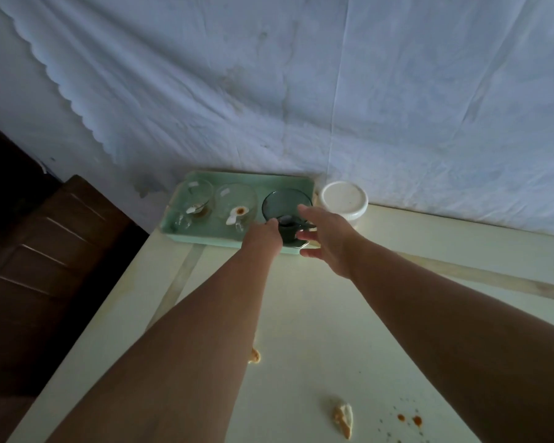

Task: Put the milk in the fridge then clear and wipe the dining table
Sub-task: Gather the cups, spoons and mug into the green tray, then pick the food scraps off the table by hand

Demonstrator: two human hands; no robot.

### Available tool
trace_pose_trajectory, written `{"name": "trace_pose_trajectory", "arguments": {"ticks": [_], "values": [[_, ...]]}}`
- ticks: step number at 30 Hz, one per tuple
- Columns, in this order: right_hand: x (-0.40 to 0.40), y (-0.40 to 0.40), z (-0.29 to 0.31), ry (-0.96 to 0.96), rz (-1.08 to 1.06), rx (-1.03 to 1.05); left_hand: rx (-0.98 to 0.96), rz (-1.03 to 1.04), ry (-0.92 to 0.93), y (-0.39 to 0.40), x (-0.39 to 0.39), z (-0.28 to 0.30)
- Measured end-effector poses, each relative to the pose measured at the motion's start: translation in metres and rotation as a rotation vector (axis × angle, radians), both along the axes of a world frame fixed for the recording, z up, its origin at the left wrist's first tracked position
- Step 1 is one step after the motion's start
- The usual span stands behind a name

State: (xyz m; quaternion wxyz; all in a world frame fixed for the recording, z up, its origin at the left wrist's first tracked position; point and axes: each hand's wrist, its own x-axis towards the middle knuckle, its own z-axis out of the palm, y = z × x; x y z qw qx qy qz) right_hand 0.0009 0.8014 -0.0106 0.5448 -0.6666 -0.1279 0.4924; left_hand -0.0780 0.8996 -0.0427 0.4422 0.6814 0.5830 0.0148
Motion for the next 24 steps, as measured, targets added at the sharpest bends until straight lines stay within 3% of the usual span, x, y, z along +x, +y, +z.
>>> {"name": "trace_pose_trajectory", "arguments": {"ticks": [2,6,14,24], "values": [[-0.002,0.000,-0.001,-0.071,0.059,-0.023,0.069,0.015,0.003,0.000,0.000,-0.006],[-0.007,-0.001,-0.001,-0.114,0.099,-0.047,0.058,0.124,-0.175,-0.008,-0.002,-0.011],[-0.026,-0.019,0.020,-0.094,0.028,-0.063,0.166,0.087,-0.193,-0.054,-0.043,-0.005],[-0.081,-0.147,0.028,-0.046,0.045,-0.085,0.223,0.231,-0.135,-0.180,-0.156,-0.005]]}}
